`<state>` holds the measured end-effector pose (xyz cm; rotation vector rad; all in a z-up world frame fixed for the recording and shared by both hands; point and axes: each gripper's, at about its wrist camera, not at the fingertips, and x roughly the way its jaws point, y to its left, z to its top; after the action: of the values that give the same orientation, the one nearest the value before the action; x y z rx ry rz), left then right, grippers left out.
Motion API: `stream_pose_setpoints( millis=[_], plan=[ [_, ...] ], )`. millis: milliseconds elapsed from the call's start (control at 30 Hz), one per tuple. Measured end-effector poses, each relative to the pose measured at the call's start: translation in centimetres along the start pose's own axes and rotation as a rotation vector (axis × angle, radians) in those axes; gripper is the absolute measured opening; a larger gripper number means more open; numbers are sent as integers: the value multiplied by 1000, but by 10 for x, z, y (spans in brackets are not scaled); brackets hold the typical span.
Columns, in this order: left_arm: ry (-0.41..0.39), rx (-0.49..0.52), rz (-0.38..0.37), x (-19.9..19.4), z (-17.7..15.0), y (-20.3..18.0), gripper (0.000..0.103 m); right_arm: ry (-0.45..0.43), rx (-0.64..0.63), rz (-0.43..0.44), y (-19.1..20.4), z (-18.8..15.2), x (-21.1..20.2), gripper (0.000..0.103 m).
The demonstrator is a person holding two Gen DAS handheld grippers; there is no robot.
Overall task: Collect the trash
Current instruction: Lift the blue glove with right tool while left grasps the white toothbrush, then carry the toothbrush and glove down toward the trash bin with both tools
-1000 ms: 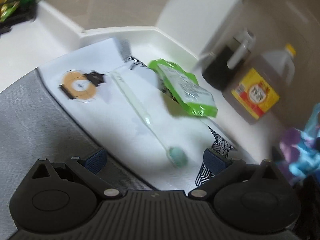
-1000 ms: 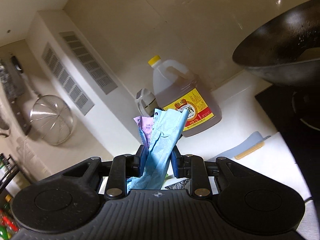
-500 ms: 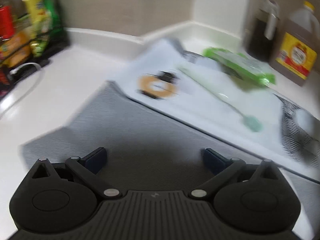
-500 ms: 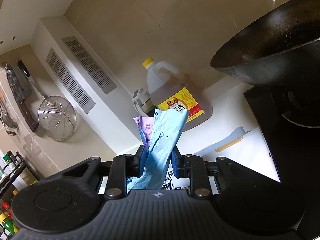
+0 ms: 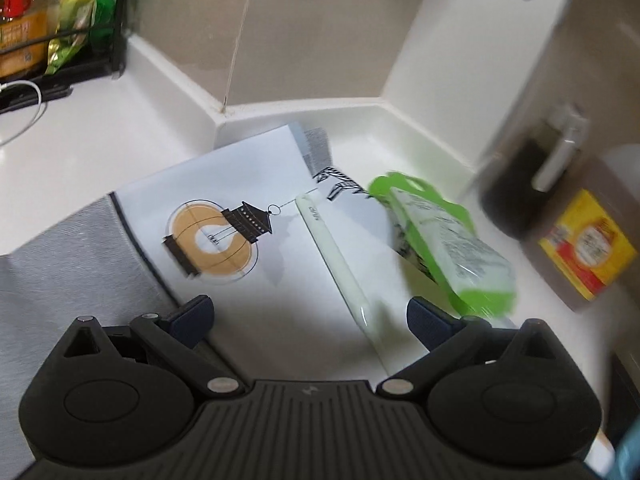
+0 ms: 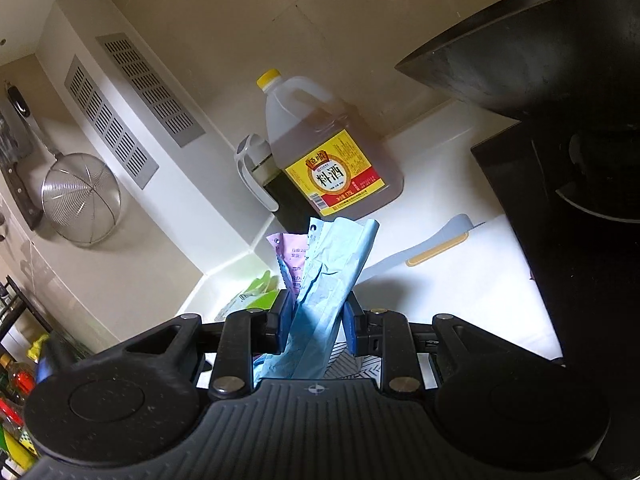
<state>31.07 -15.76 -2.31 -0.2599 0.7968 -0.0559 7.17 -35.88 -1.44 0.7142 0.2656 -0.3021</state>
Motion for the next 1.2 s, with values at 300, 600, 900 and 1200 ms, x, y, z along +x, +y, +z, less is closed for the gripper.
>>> stream_pose_setpoints(
  millis=[300, 600, 900, 1200],
  plan=[
    [-77, 242, 120, 14, -7, -24, 47, 8, 13, -32, -9, 2, 5, 29],
    [11, 195, -47, -22, 8, 27, 13, 4, 18, -4, -6, 4, -3, 29],
    [-24, 252, -123, -98, -4, 76, 13, 49, 25, 106, 7, 1, -23, 29],
    [-86, 240, -145, -184, -13, 121, 13, 69, -43, 218, 30, -7, -67, 29]
  ],
)
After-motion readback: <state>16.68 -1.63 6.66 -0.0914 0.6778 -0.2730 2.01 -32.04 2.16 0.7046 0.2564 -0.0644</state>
